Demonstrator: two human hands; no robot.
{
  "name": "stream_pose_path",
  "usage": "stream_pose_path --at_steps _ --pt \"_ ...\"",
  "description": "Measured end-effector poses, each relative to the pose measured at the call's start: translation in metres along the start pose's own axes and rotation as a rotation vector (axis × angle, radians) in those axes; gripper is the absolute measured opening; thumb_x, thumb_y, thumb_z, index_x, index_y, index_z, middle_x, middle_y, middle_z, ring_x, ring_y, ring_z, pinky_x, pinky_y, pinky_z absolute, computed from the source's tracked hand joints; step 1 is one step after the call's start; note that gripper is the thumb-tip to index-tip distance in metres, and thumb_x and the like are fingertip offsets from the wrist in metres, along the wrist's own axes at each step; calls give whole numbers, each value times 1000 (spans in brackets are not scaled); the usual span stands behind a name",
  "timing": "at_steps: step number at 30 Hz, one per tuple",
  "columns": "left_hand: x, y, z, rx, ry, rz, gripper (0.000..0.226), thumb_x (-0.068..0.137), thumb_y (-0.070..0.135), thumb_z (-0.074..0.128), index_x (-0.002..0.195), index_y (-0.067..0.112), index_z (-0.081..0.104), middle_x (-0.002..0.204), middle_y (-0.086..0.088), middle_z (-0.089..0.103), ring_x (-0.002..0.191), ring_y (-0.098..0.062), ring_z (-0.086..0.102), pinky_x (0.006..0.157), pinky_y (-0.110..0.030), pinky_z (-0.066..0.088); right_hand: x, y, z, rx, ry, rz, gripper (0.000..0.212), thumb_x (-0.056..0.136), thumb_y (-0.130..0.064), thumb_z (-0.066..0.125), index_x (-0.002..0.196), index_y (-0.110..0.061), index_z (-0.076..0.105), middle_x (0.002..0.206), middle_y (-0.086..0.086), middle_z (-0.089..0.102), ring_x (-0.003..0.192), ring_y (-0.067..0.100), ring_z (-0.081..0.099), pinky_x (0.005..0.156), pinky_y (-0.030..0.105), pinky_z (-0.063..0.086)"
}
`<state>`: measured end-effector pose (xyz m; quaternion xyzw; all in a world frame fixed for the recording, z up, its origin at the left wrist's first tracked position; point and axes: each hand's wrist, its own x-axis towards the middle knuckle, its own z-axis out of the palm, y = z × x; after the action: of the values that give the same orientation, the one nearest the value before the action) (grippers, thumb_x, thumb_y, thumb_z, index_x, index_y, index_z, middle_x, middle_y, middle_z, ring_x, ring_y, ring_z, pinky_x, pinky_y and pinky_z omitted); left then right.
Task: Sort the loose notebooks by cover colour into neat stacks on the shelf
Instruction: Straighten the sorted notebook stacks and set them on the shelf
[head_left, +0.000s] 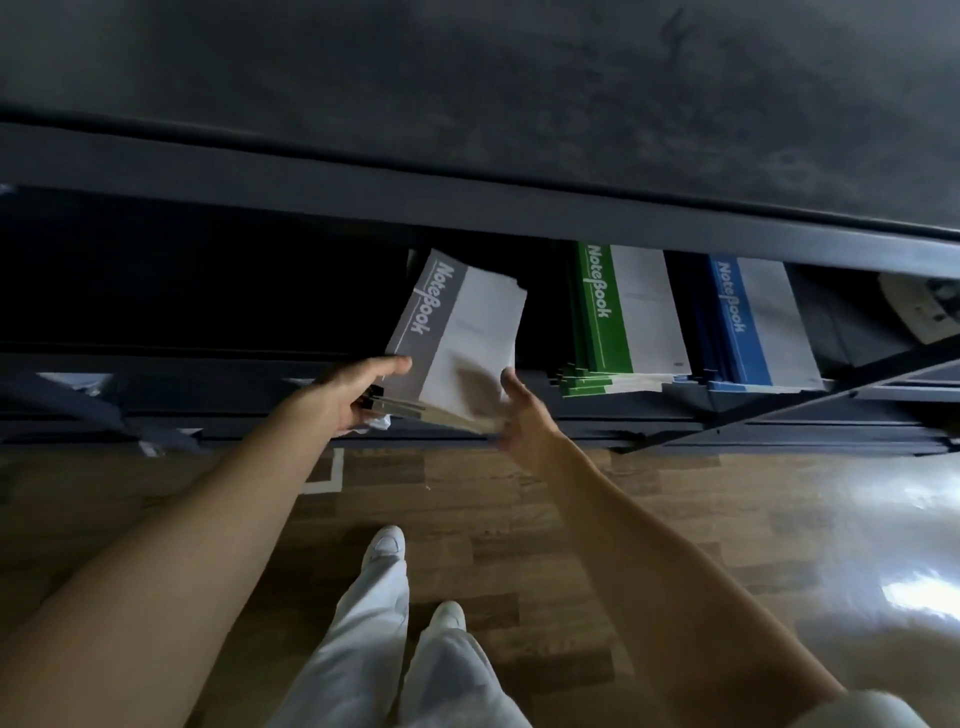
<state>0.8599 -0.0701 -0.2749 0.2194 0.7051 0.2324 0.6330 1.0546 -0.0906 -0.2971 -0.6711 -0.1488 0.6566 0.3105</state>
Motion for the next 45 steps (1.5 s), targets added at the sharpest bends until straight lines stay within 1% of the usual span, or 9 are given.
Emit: stream_pose_path --at_steps 6,9,14,19,21,25,29,34,45 --pt "-47 -36 -30 4 44 -9 20 81 21 71 85 13 54 90 -5 54 75 -18 54 60 -25 44 -20 26 19 -94 -172 77 32 82 -26 71 106 -9 59 87 9 64 76 25 61 66 33 53" --pt "-68 -56 -37 -6 52 1 21 79 24 72 91 14 58 100 -7 58 87 -22 58 77 -31 49 -33 38 16 -59 -261 94 13 91 -17 61 101 -10 57 84 7 63 72 22 61 60 33 51" --pt "-104 -100 -38 -139 -23 11 17 82 8 67 94 14 58 109 -10 59 97 -23 56 88 -37 45 -49 55 5 -206 -319 -18 49 81 -4 72 125 -8 51 114 12 64 100 32 64 79 51 54" --pt "-126 -126 -41 85 -31 126 56 74 3 73 125 10 51 120 -10 57 115 -28 50 97 -41 39 -77 58 -15 -347 -407 -227 52 76 10 69 122 -3 48 108 12 64 89 24 65 63 34 57" --pt "-139 -123 -39 145 -8 230 65 72 8 77 131 10 49 128 -8 56 123 -28 48 104 -40 35 -90 53 -20 -396 -445 -354 51 76 14 67 119 -2 46 106 12 63 88 23 64 68 32 57" --pt "-174 -82 -28 -195 156 508 39 76 6 74 112 12 59 102 2 64 109 -22 57 99 -33 39 -121 29 -20 -396 -461 -540 53 74 19 65 120 3 42 107 14 59 96 27 59 82 41 54" --pt "-216 -23 -21 -377 274 785 30 76 3 73 89 24 57 88 6 64 85 -10 62 88 -33 47 -154 -2 -18 -312 -457 -718 53 73 22 64 115 -5 45 107 10 60 99 24 59 77 31 56" --pt "-267 50 -18 -378 234 1060 30 73 2 76 96 16 61 87 6 67 77 -1 65 69 -16 50 -203 -68 -14 -226 -444 -988 60 57 0 72 111 -11 47 100 -1 62 93 15 61 76 26 55" --pt "-295 182 -40 -321 199 1350 39 72 6 78 100 21 57 94 9 66 88 -3 64 80 -20 51 -231 -199 25 -203 -389 -1286 58 69 4 70 120 -4 43 106 3 60 89 3 61 72 17 53"
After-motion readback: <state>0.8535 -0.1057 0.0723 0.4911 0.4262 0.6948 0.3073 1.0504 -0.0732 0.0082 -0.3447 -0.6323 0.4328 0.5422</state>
